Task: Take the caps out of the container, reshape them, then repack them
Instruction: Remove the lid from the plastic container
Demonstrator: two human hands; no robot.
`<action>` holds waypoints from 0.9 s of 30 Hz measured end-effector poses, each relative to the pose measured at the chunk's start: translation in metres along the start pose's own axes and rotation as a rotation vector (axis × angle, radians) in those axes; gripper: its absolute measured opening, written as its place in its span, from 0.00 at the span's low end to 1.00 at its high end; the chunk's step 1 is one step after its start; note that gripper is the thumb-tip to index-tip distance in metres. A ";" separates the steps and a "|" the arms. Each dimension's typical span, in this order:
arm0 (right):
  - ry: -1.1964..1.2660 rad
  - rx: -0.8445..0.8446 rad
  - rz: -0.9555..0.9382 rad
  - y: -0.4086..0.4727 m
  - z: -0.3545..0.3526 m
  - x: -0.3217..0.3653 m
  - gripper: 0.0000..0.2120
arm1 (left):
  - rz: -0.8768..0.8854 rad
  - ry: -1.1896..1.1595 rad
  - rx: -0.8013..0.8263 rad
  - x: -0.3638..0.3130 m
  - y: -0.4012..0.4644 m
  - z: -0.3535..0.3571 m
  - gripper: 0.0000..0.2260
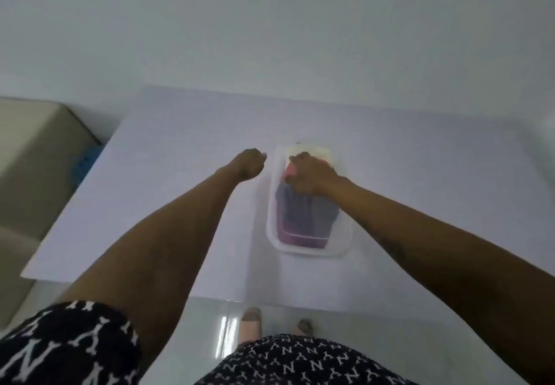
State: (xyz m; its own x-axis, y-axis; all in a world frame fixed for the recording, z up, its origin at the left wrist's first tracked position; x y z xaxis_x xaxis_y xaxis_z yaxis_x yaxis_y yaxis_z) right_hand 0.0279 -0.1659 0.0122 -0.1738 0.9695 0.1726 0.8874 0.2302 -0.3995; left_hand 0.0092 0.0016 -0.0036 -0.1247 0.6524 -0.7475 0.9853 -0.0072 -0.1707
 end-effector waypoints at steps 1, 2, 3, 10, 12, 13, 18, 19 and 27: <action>-0.068 0.032 -0.005 -0.003 0.010 0.002 0.31 | -0.025 0.028 0.043 0.007 -0.004 0.011 0.14; -0.120 0.063 -0.007 -0.005 0.018 0.005 0.34 | -0.128 -0.081 0.015 0.015 -0.012 0.019 0.13; -0.163 0.094 -0.002 -0.007 0.031 0.005 0.37 | -0.222 -0.227 -0.040 0.026 -0.019 0.032 0.11; -0.226 0.155 0.018 -0.033 0.077 0.007 0.54 | -0.444 -0.831 0.080 0.064 -0.079 0.081 0.08; -0.234 0.174 0.046 -0.039 0.083 0.011 0.55 | -0.450 -0.924 0.048 0.070 -0.088 0.088 0.09; -0.239 0.169 0.057 -0.040 0.084 0.013 0.55 | -0.442 -0.959 0.028 0.074 -0.091 0.092 0.09; -0.262 0.159 0.081 -0.042 0.092 0.020 0.54 | -0.428 -1.148 -0.047 0.084 -0.106 0.107 0.05; -0.267 0.152 0.085 -0.042 0.093 0.021 0.55 | -0.423 -1.148 -0.059 0.084 -0.106 0.108 0.05; -0.291 0.108 0.131 -0.041 0.102 0.033 0.57 | -0.442 -1.106 -0.117 0.081 -0.106 0.111 0.06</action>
State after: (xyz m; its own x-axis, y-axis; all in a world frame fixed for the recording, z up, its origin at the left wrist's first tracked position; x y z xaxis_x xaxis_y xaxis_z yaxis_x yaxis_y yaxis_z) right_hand -0.0576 -0.1352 -0.0573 -0.1899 0.9710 -0.1451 0.8626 0.0944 -0.4970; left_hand -0.1186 -0.0289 -0.1175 -0.4317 -0.4247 -0.7958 0.8291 0.1606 -0.5355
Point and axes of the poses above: each hand's wrist, its own y-axis towards the middle knuckle, its own z-axis out of the palm, x = y × z, the point moved 1 cm from there along y, towards the middle knuckle, and after that the axes turned 15 degrees about z, right-handed, at the moved point
